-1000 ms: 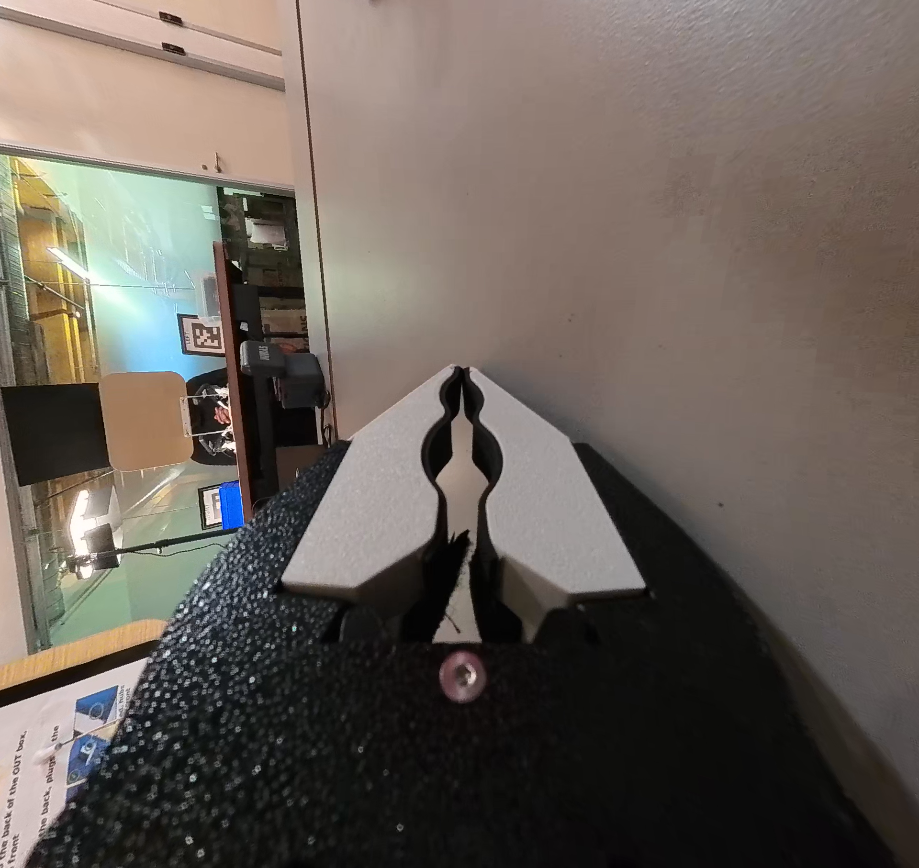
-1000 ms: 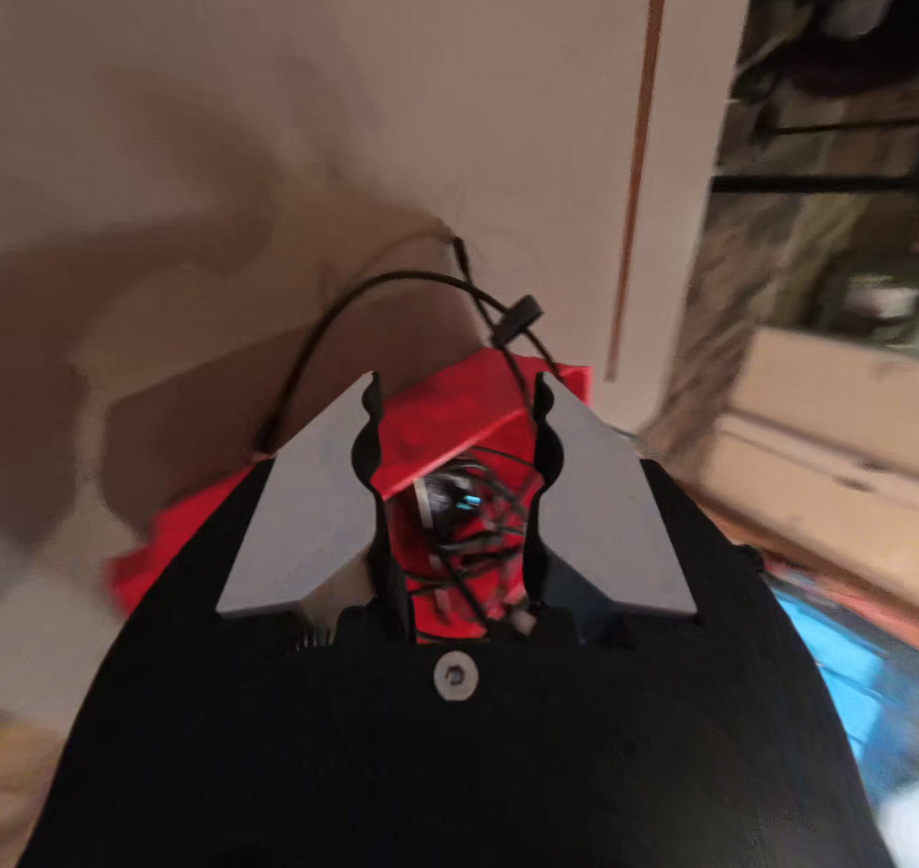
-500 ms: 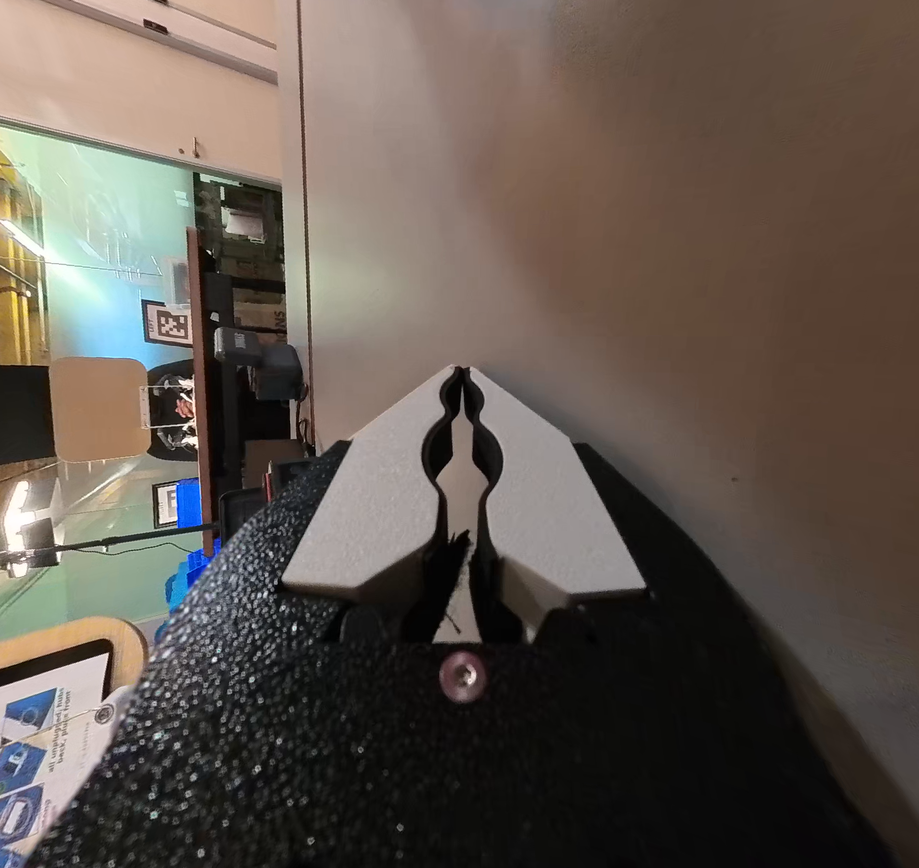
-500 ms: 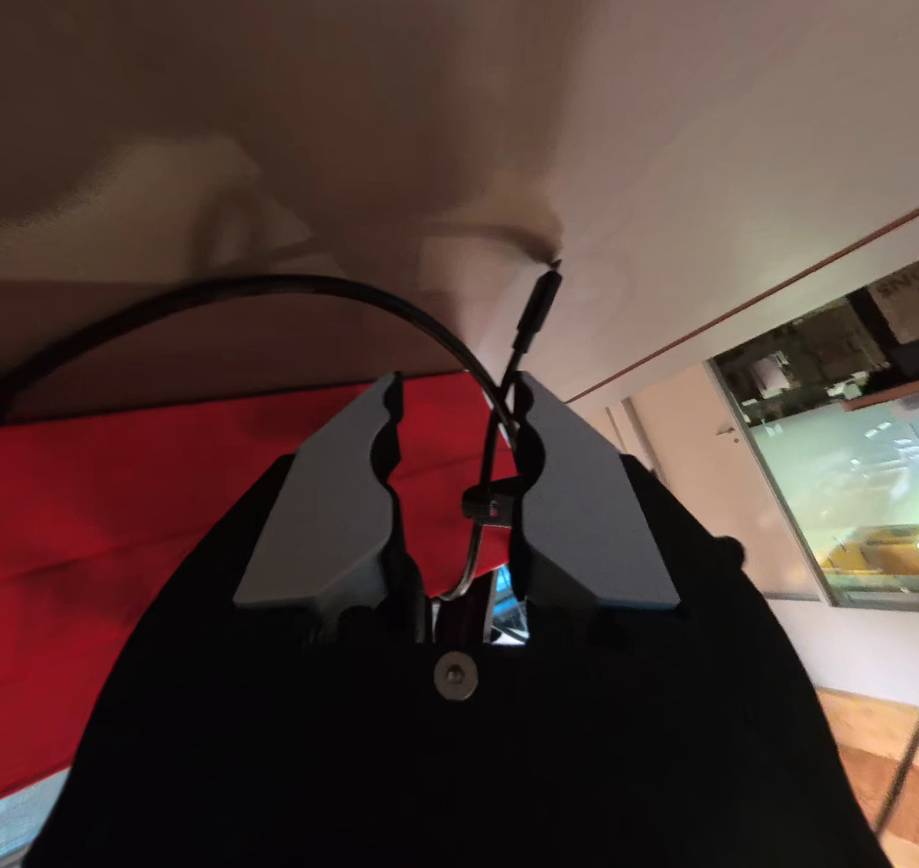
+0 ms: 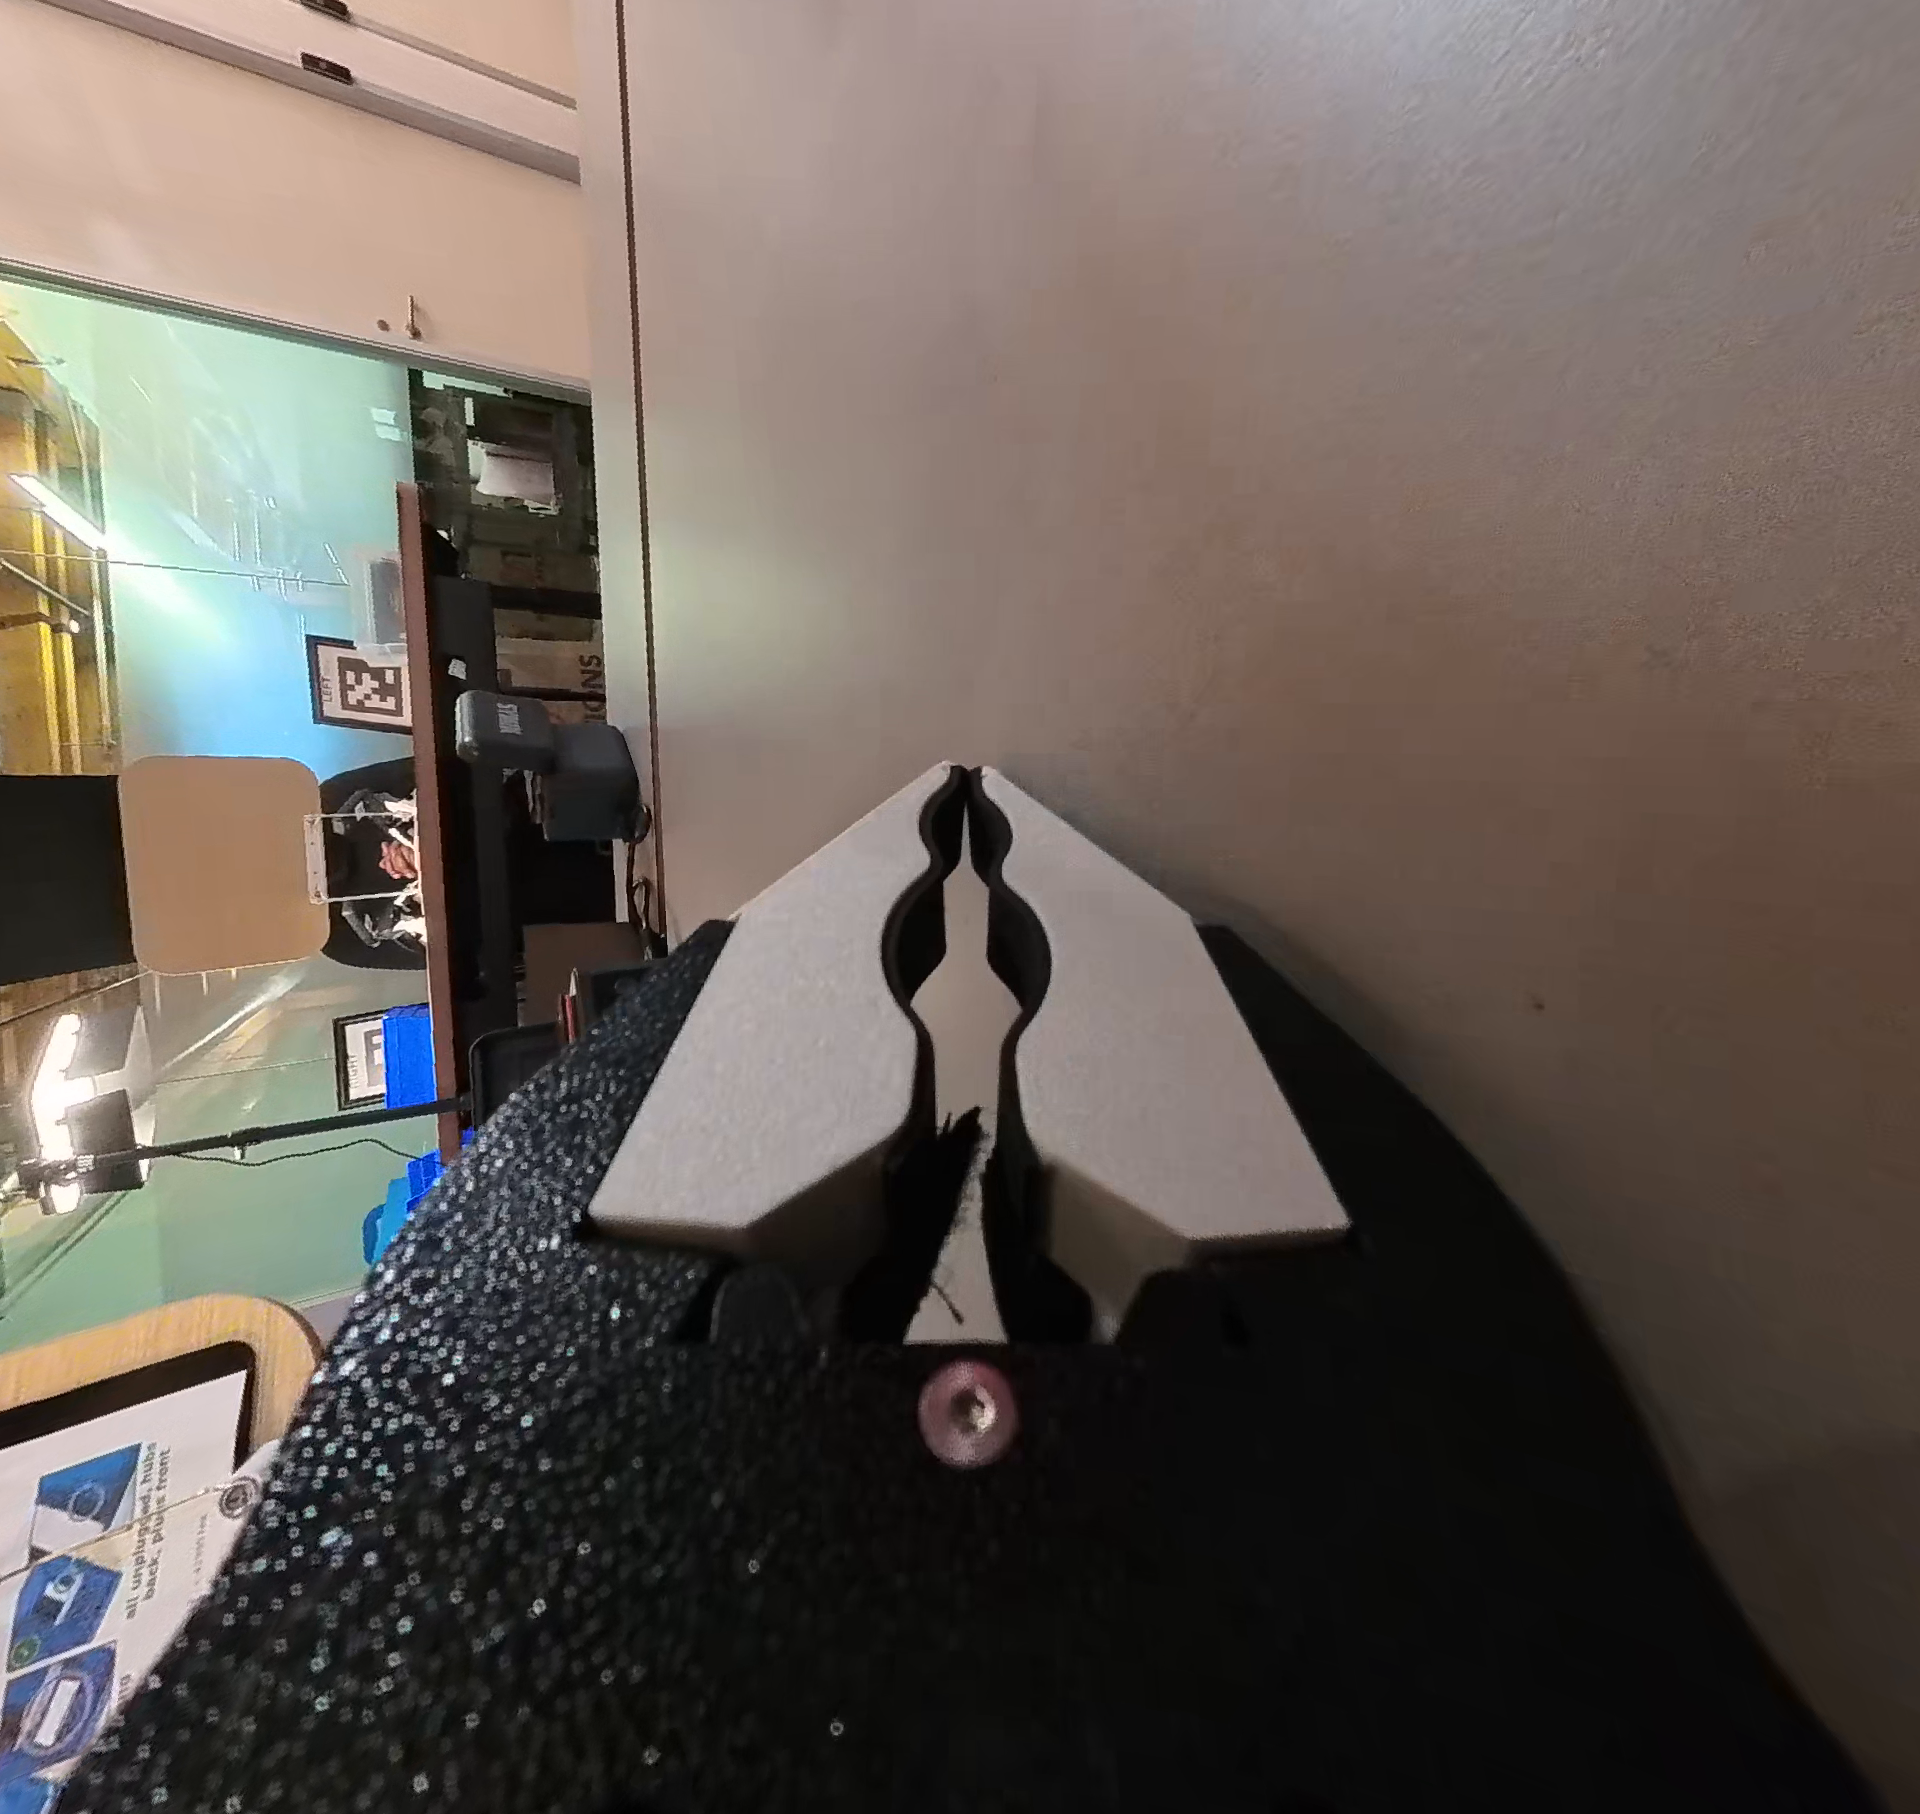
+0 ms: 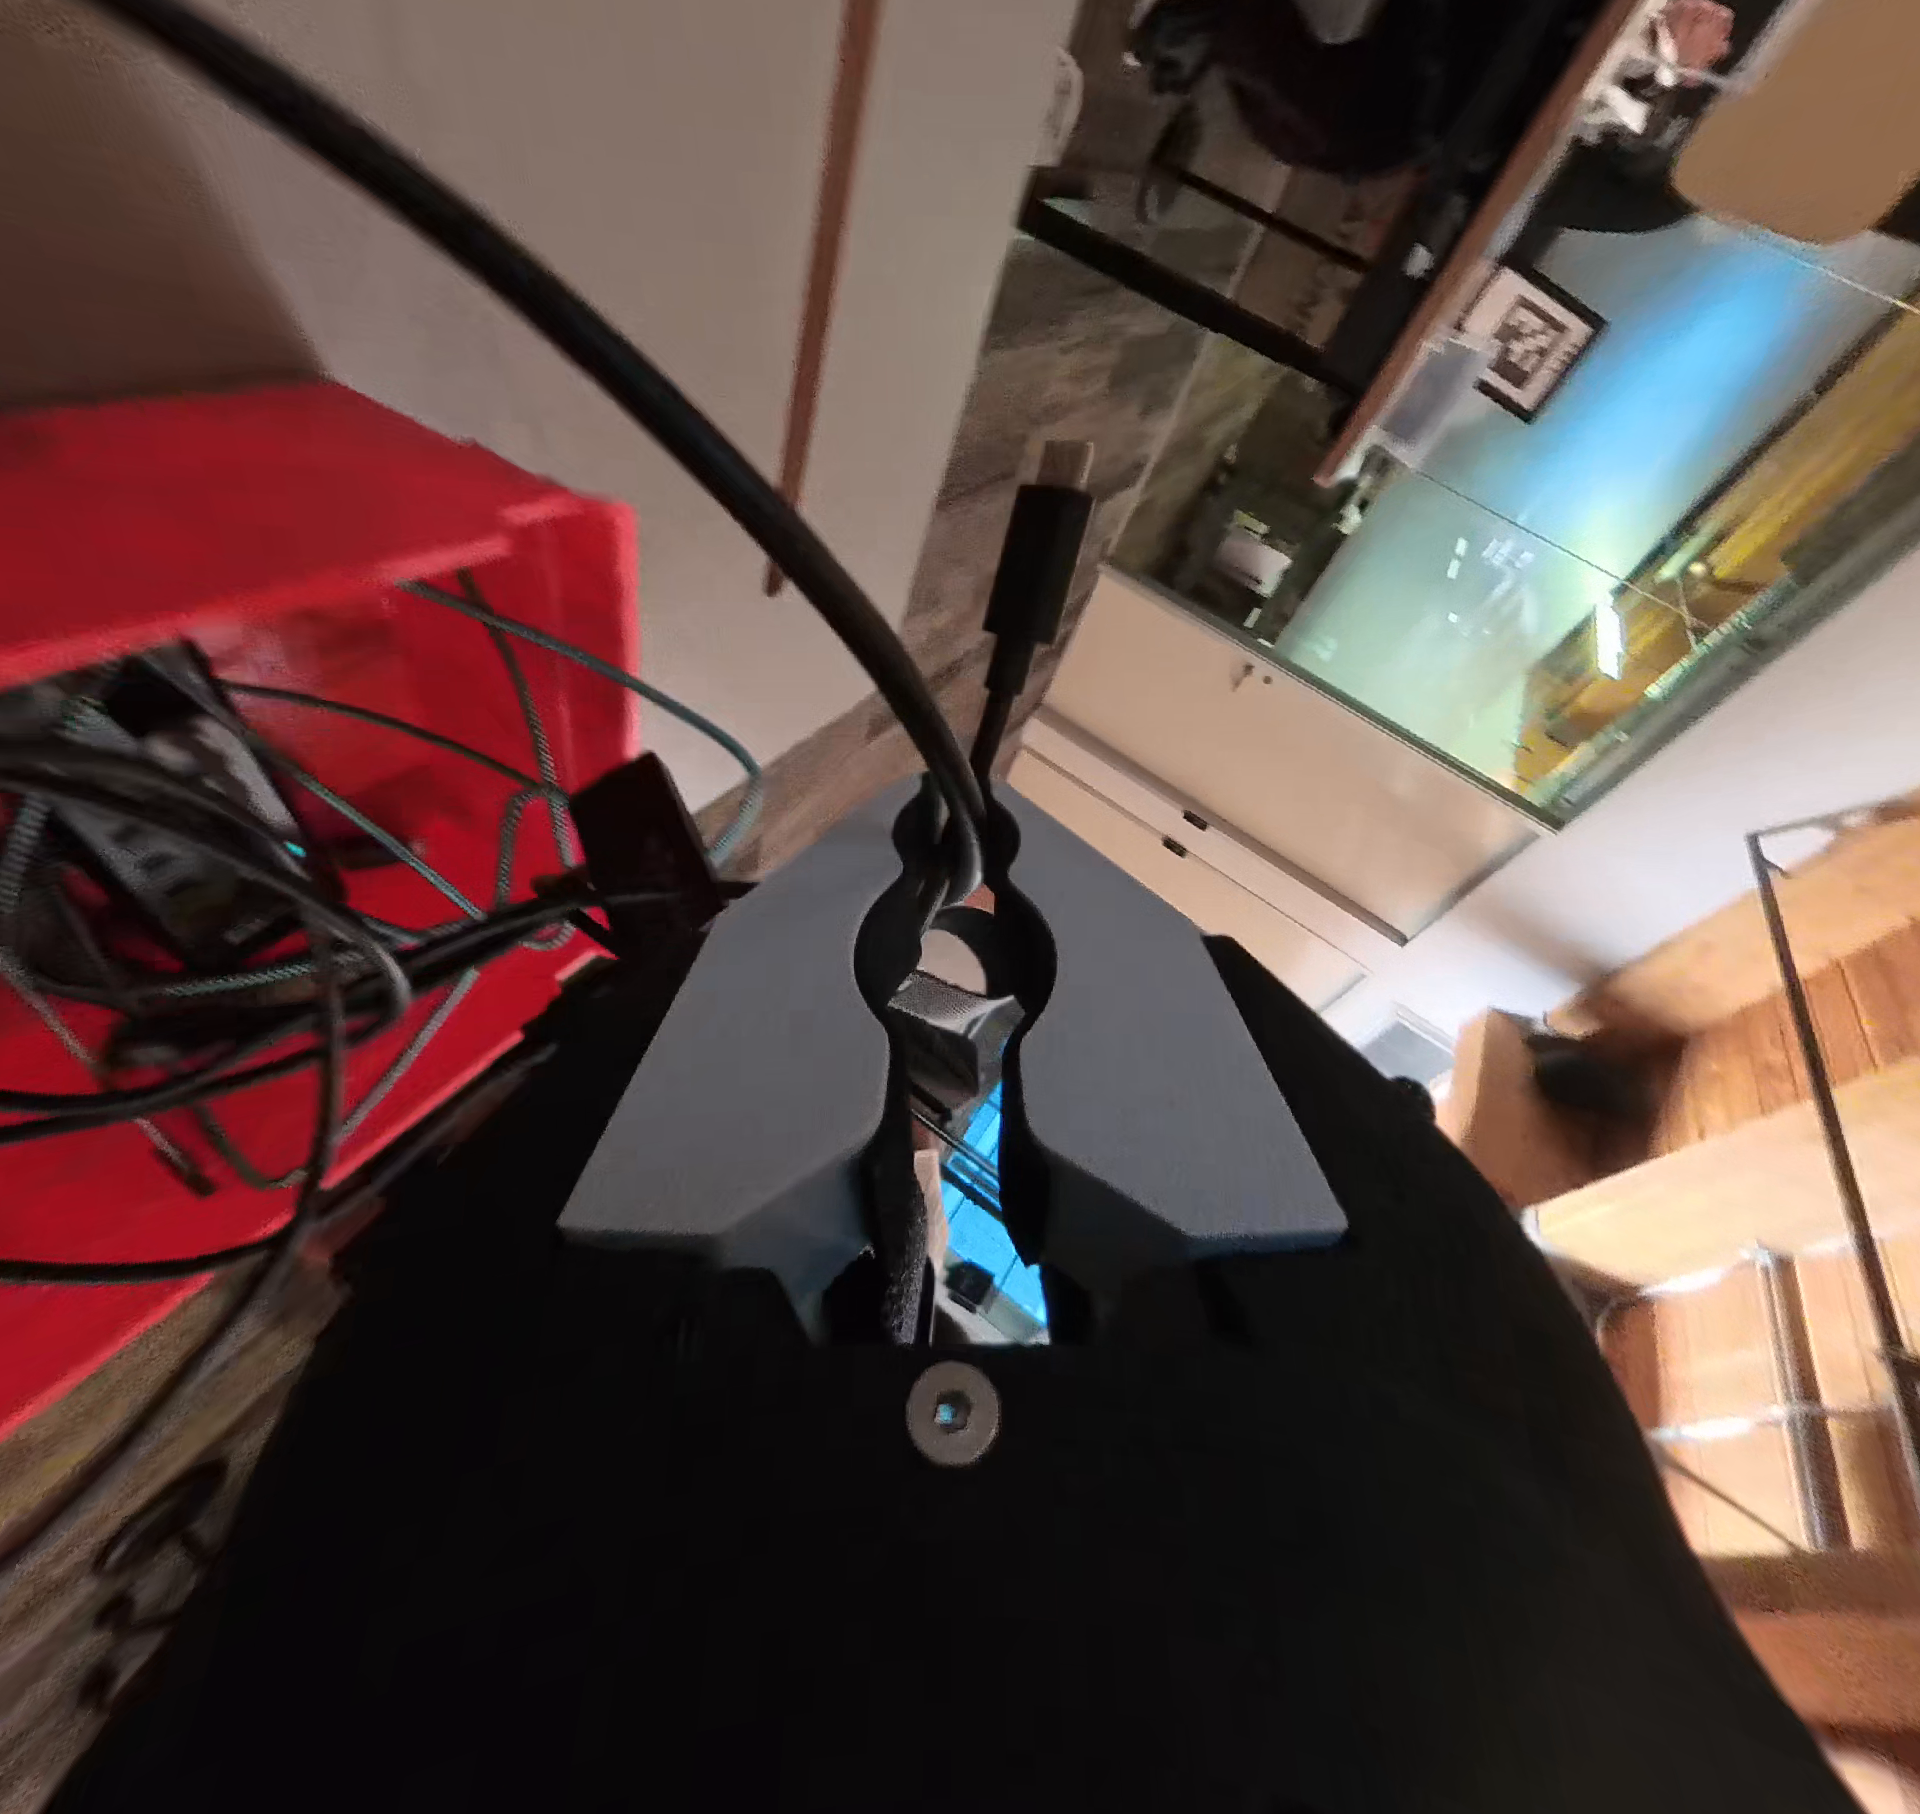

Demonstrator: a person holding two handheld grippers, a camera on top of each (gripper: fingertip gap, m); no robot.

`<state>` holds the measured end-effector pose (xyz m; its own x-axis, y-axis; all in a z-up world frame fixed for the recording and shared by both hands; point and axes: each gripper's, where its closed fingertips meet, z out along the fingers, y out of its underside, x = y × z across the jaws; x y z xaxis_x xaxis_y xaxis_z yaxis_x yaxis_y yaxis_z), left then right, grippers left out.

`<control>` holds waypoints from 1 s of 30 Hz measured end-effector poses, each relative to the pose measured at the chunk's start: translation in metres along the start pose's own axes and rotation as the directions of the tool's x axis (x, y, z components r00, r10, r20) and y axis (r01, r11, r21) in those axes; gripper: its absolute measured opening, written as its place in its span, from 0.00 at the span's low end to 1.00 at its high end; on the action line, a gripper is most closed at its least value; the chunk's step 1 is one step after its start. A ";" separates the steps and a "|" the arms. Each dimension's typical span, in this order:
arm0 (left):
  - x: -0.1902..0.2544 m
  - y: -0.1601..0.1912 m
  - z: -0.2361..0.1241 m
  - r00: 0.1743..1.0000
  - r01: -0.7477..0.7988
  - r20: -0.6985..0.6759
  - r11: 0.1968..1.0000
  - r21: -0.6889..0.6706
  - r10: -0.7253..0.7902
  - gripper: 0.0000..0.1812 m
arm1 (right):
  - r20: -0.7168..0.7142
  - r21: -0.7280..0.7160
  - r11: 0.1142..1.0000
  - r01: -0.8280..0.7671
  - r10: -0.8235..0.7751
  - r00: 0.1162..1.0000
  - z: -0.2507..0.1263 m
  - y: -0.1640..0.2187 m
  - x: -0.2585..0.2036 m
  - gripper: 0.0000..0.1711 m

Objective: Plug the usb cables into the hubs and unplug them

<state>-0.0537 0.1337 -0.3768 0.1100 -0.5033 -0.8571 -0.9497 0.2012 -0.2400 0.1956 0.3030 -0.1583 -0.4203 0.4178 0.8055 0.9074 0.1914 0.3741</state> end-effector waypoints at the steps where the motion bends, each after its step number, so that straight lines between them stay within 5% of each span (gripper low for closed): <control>1: 0.000 0.000 0.000 1.000 -0.002 0.000 1.000 0.000 0.002 0.00 | -0.026 -0.005 1.000 -0.011 0.011 1.000 -0.003 0.015 0.006 0.03; 9: 0.000 -0.002 0.001 1.000 -0.015 0.007 1.000 -0.004 0.015 0.00 | -0.152 -0.128 0.987 -0.099 0.079 0.985 -0.004 0.119 0.027 0.02; 12: -0.001 -0.002 0.001 1.000 -0.019 0.009 1.000 -0.007 0.020 0.00 | -0.208 -0.224 0.974 -0.027 -0.021 0.978 0.010 0.132 0.022 0.02; 20: -0.001 0.000 0.000 1.000 -0.008 0.005 1.000 -0.007 0.008 0.00 | -0.100 -0.216 0.969 0.122 -0.146 0.984 0.065 0.074 -0.049 0.02; 25: -0.002 0.001 0.000 1.000 -0.008 0.004 1.000 -0.007 0.008 0.00 | 0.205 -0.062 0.997 -0.038 0.050 0.977 0.079 0.031 -0.111 0.02; 30: -0.002 0.001 0.000 1.000 -0.006 0.004 1.000 -0.004 0.006 0.00 | 0.437 -0.080 0.985 -0.156 0.175 0.882 0.082 0.014 -0.145 0.03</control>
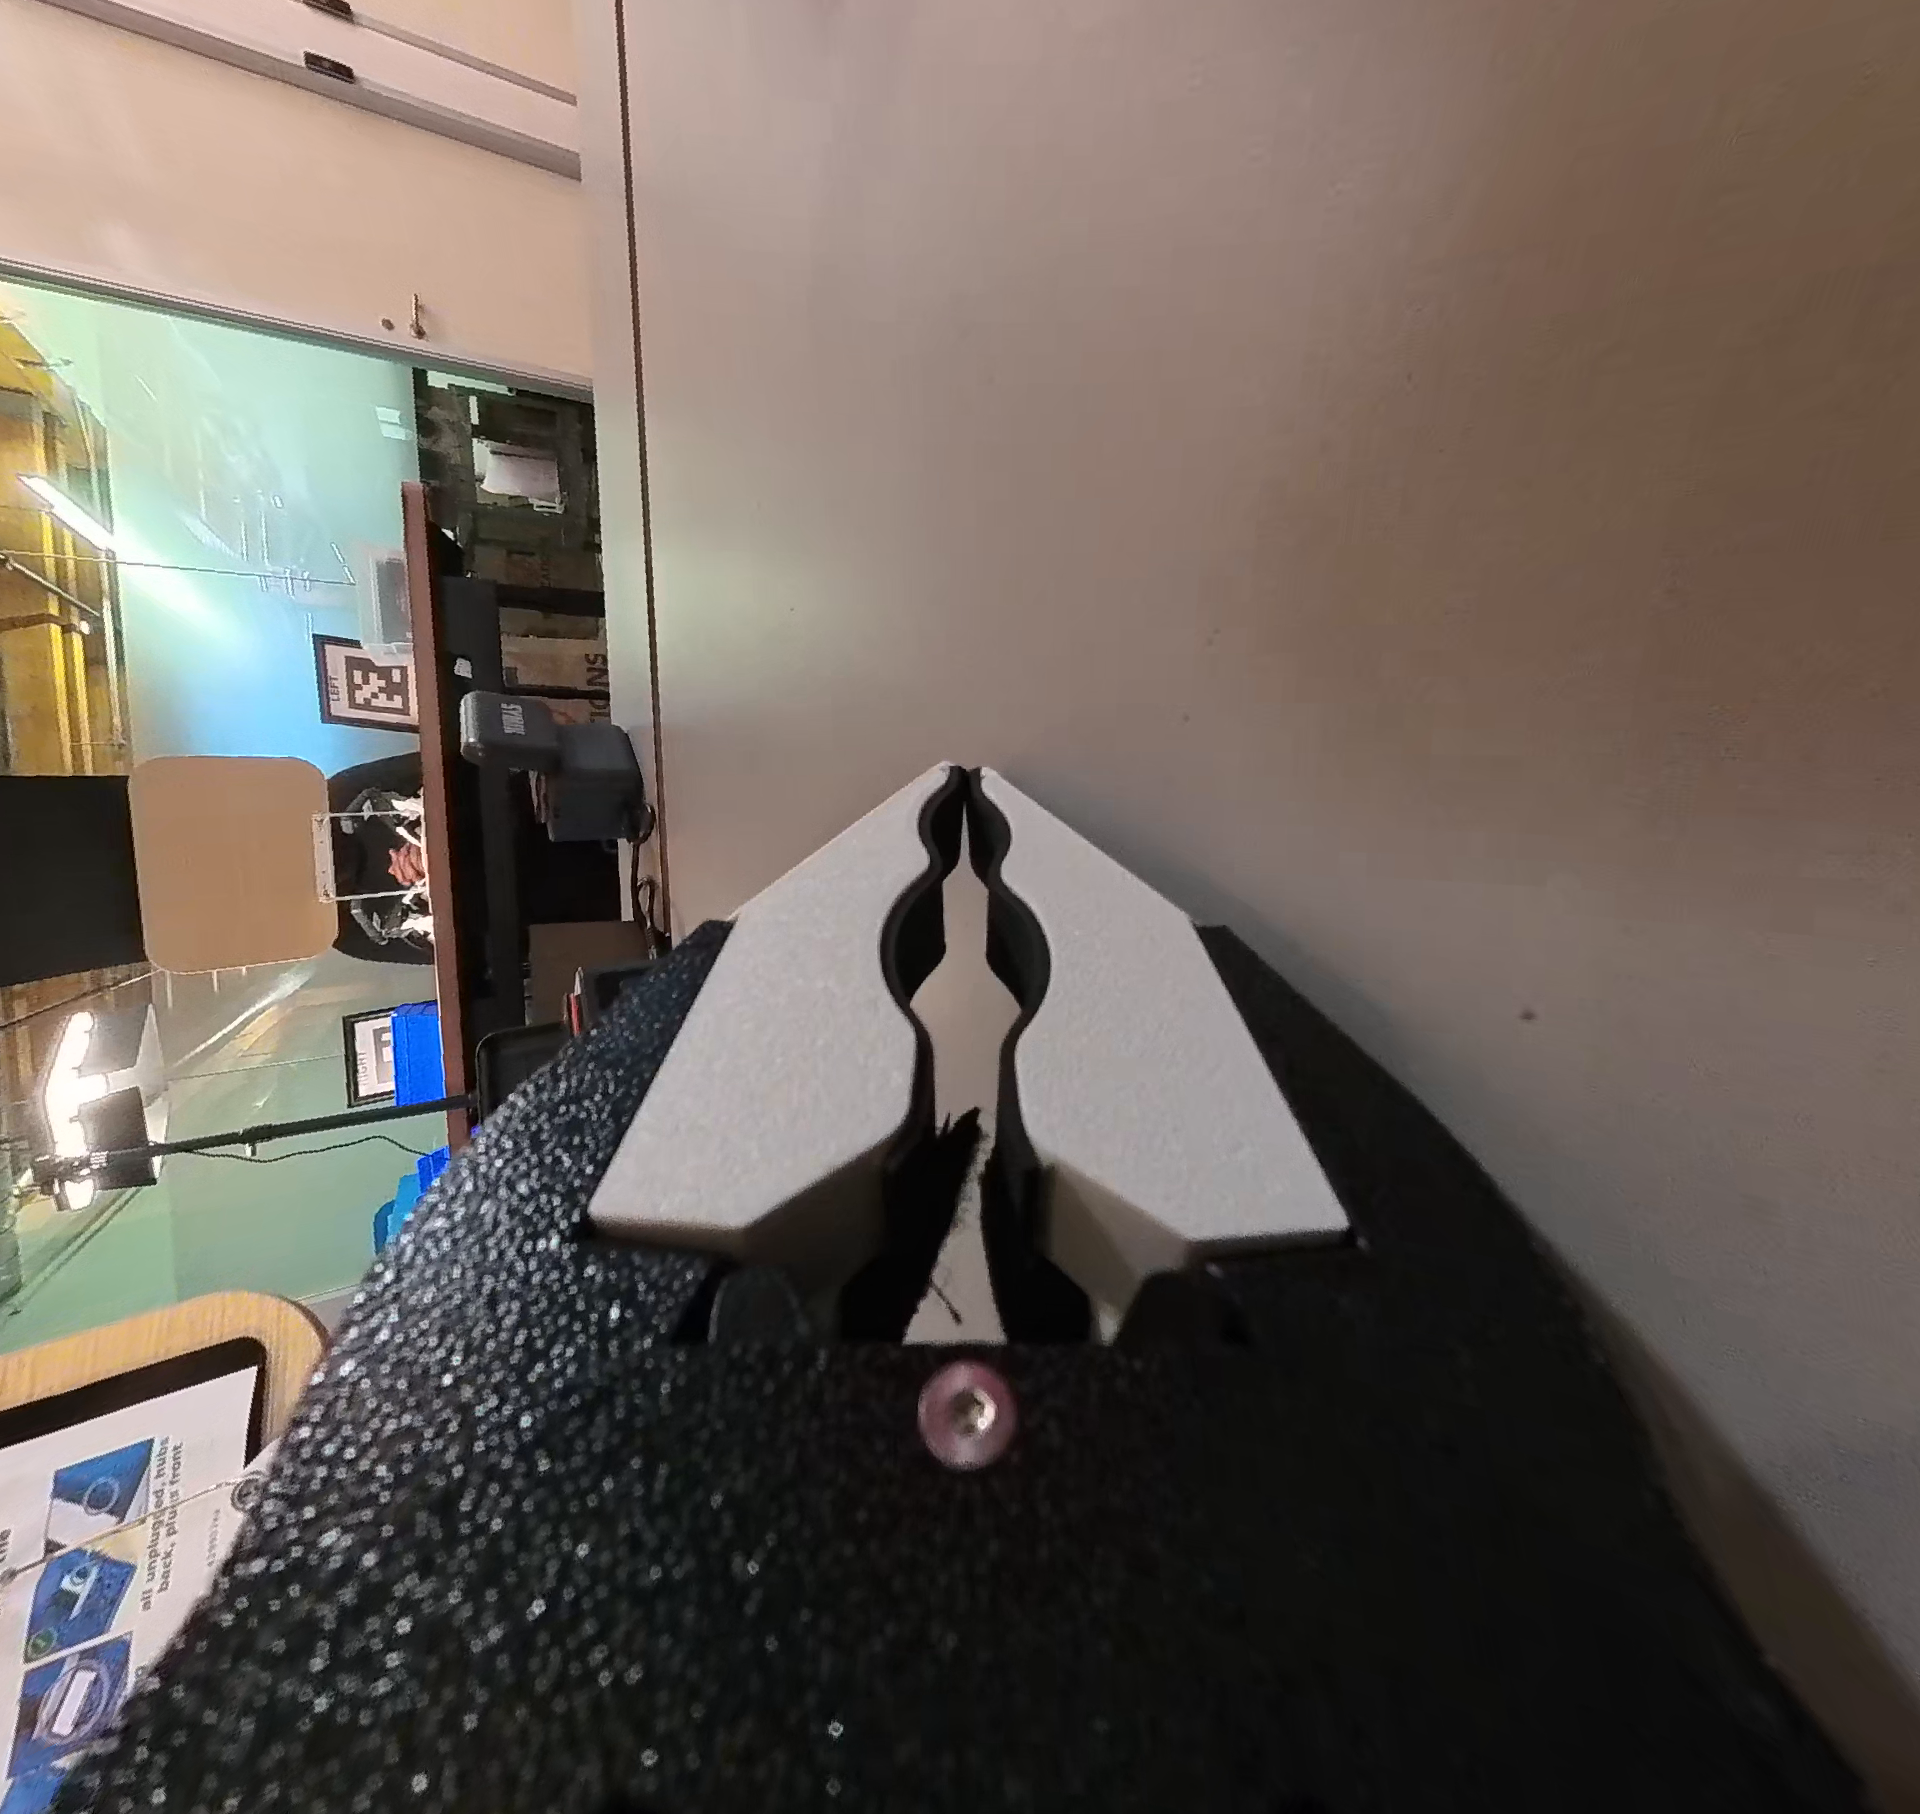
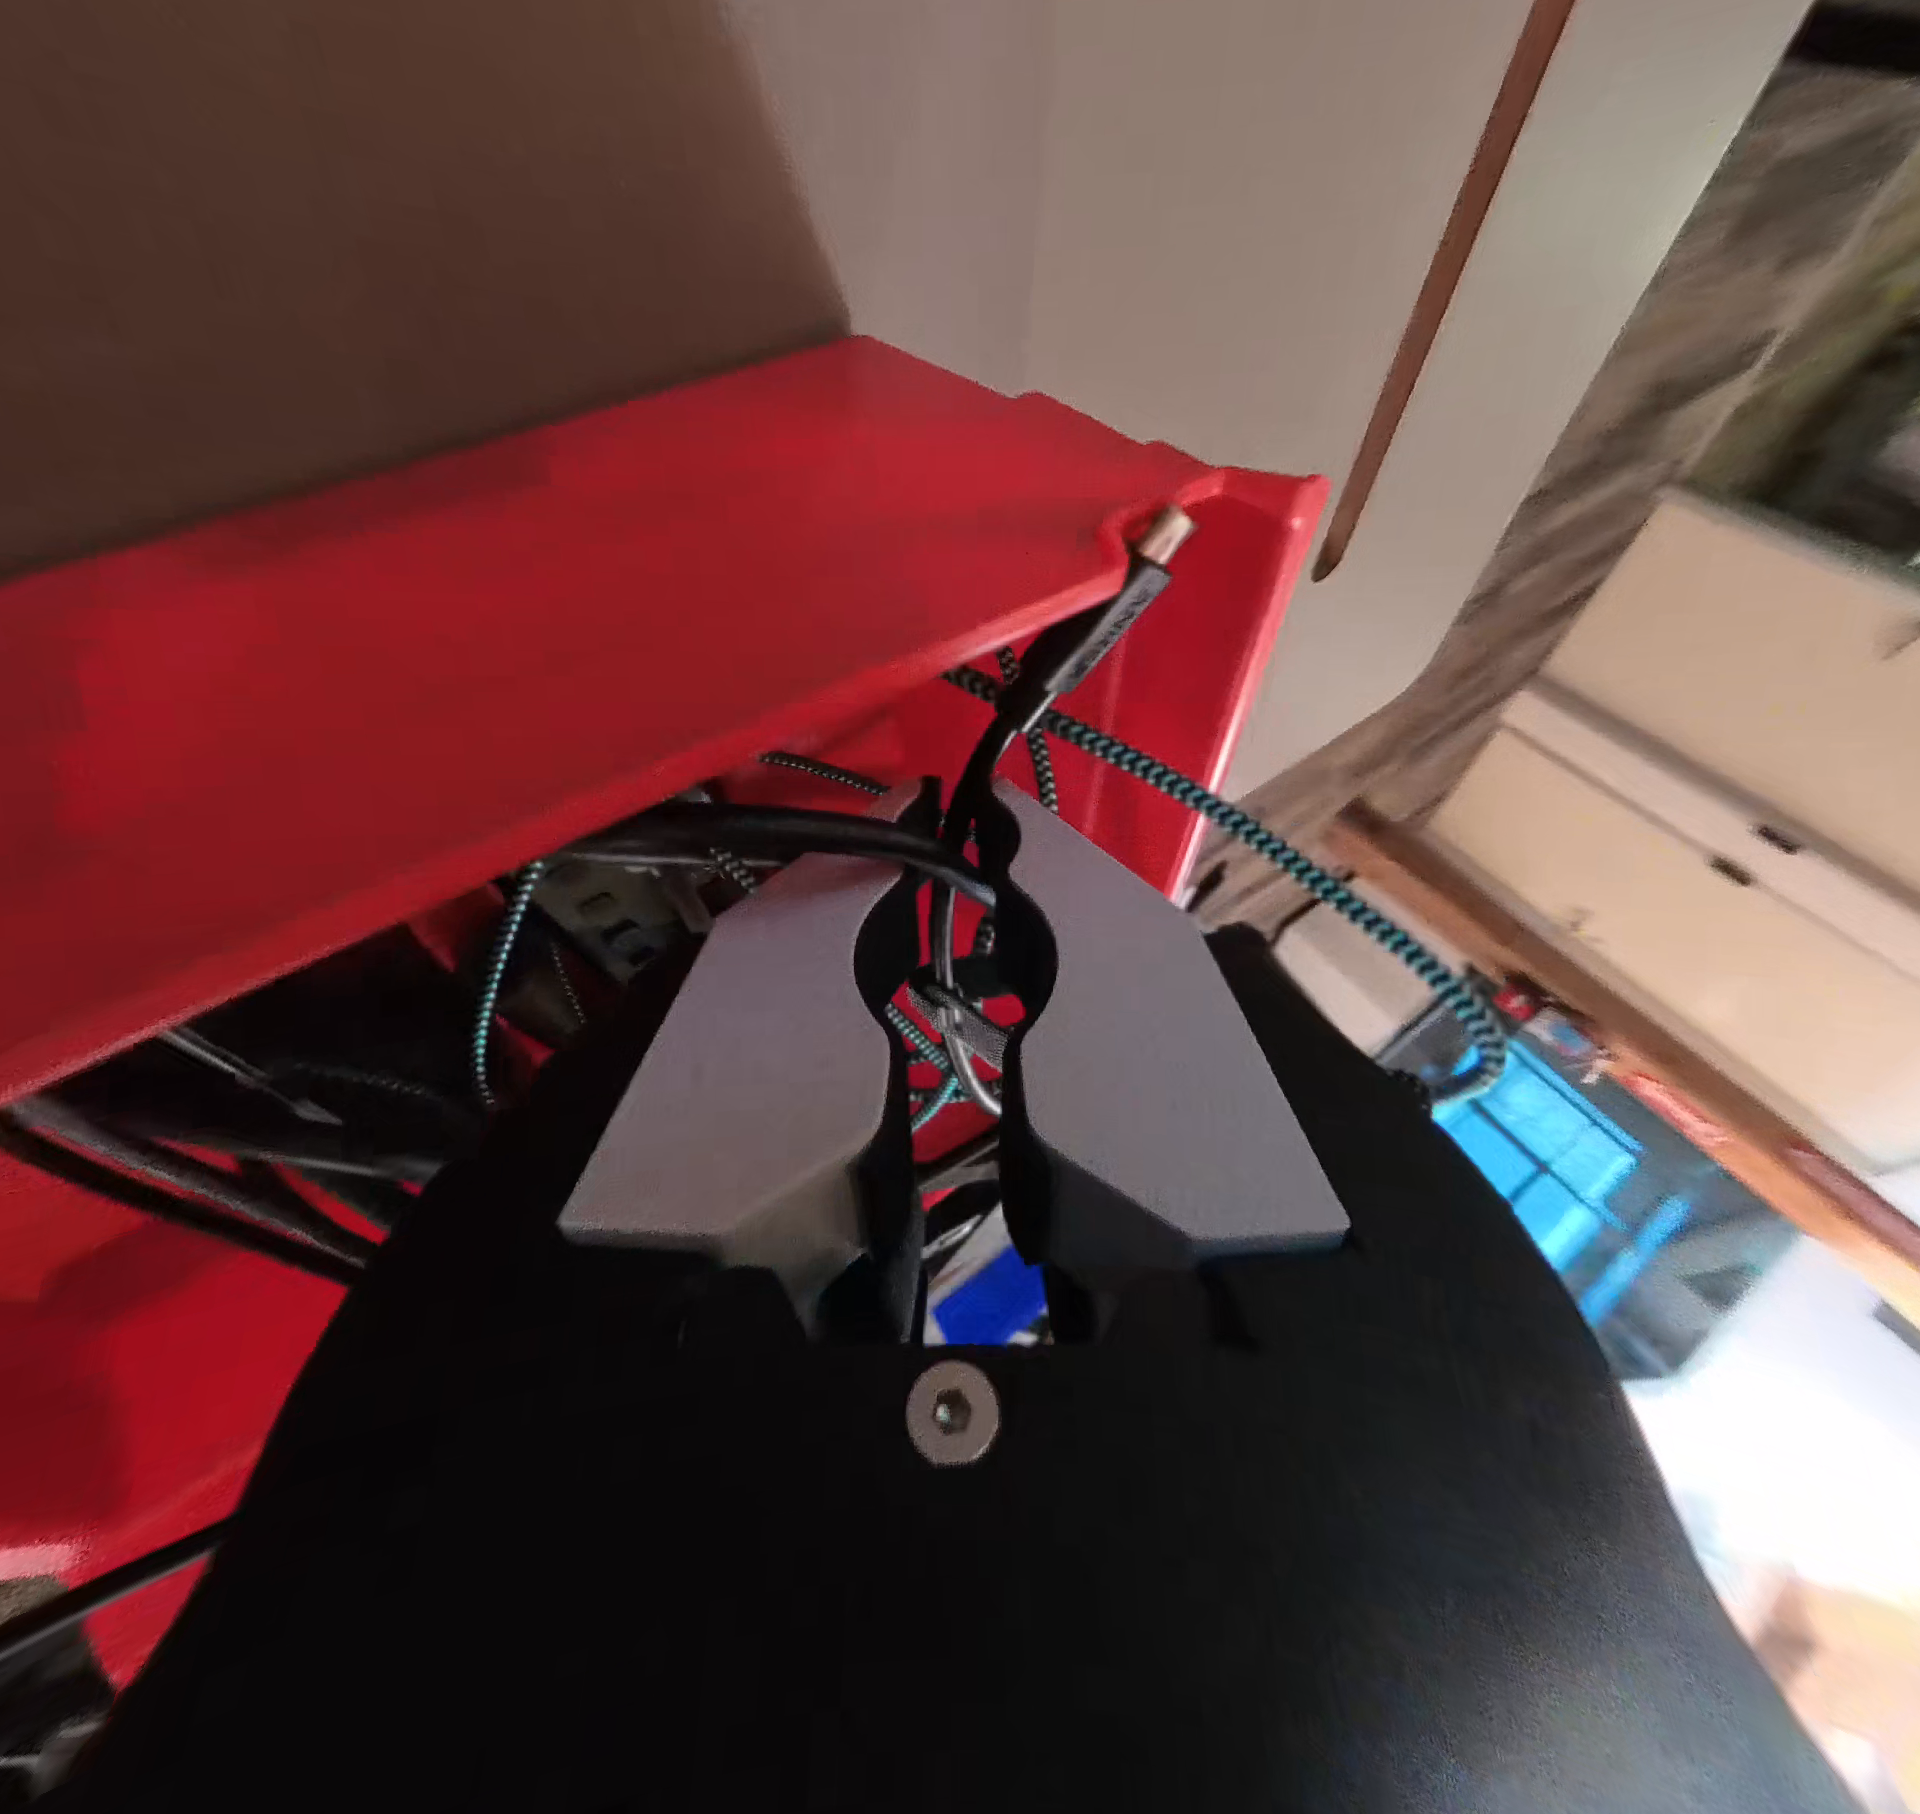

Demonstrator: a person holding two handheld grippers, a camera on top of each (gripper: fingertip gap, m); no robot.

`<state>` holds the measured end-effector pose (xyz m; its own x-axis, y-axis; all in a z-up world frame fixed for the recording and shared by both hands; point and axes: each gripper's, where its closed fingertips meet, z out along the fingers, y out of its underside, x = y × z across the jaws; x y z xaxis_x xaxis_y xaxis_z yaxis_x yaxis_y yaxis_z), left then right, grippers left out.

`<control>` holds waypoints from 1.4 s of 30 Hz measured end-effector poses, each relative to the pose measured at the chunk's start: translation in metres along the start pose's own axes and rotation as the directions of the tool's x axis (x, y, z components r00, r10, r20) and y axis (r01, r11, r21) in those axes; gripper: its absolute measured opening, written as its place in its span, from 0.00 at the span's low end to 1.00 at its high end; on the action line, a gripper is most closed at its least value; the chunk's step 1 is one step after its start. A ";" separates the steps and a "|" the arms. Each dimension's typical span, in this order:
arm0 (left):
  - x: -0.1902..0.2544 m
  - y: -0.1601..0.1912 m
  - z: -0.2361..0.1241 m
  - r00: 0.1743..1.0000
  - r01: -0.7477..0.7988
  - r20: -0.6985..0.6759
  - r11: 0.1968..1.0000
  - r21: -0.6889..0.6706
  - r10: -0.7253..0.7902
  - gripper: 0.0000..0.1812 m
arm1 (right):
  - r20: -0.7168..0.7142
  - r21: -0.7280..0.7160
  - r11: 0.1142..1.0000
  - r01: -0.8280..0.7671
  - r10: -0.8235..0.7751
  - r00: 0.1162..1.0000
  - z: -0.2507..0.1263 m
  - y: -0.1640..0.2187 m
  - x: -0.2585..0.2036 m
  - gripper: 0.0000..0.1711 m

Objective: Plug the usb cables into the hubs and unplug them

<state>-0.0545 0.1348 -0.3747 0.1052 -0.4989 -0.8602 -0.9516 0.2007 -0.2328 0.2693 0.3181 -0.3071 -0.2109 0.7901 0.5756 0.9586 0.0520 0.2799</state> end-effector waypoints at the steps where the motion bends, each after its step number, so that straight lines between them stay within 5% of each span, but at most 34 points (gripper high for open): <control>1: 0.000 0.000 0.000 1.000 0.002 -0.001 1.000 0.001 -0.002 0.00 | 0.006 0.011 0.999 -0.035 0.035 0.999 -0.002 -0.001 0.003 0.05; 5: 0.000 0.000 -0.001 1.000 0.005 -0.004 1.000 0.002 -0.005 0.00 | 0.020 0.105 0.959 -0.262 0.261 0.965 -0.032 -0.003 0.029 0.41; 12: 0.000 0.001 -0.001 1.000 0.005 -0.004 1.000 0.003 -0.005 0.00 | -0.016 0.320 0.874 -0.366 0.391 0.920 -0.124 0.029 0.044 0.52; 15: 0.000 0.001 -0.002 1.000 -0.001 -0.002 1.000 0.001 0.001 0.00 | -0.115 0.349 0.917 -0.192 0.246 0.962 -0.146 0.046 0.016 0.51; 18: 0.001 -0.002 -0.002 1.000 -0.014 -0.002 1.000 0.006 0.014 0.00 | -0.214 0.171 0.981 0.087 -0.049 0.976 -0.133 0.073 -0.038 0.51; 26: 0.004 -0.010 -0.003 0.999 -0.041 0.002 0.999 0.024 0.041 0.00 | -0.212 -0.054 0.876 0.480 -0.480 0.852 -0.083 0.102 -0.118 0.49; 35: 0.004 -0.007 -0.006 1.000 -0.026 -0.003 0.999 0.020 0.026 0.00 | -0.101 -0.118 0.829 0.547 -0.558 0.824 -0.027 0.113 -0.135 0.39; 39: 0.004 -0.004 -0.007 1.000 -0.019 -0.002 1.000 0.010 0.019 0.00 | -0.154 -0.126 0.816 0.564 -0.578 0.801 -0.029 0.106 -0.127 0.11; 42: 0.004 -0.002 -0.007 1.000 -0.013 -0.003 1.000 0.009 0.013 0.00 | -0.199 -0.031 0.896 0.444 -0.441 0.875 -0.051 0.101 -0.120 0.09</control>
<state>-0.0541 0.1263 -0.3740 0.0923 -0.4984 -0.8620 -0.9504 0.2143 -0.2256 0.3812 0.1970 -0.3085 -0.6452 0.5470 0.5334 0.7589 0.3781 0.5303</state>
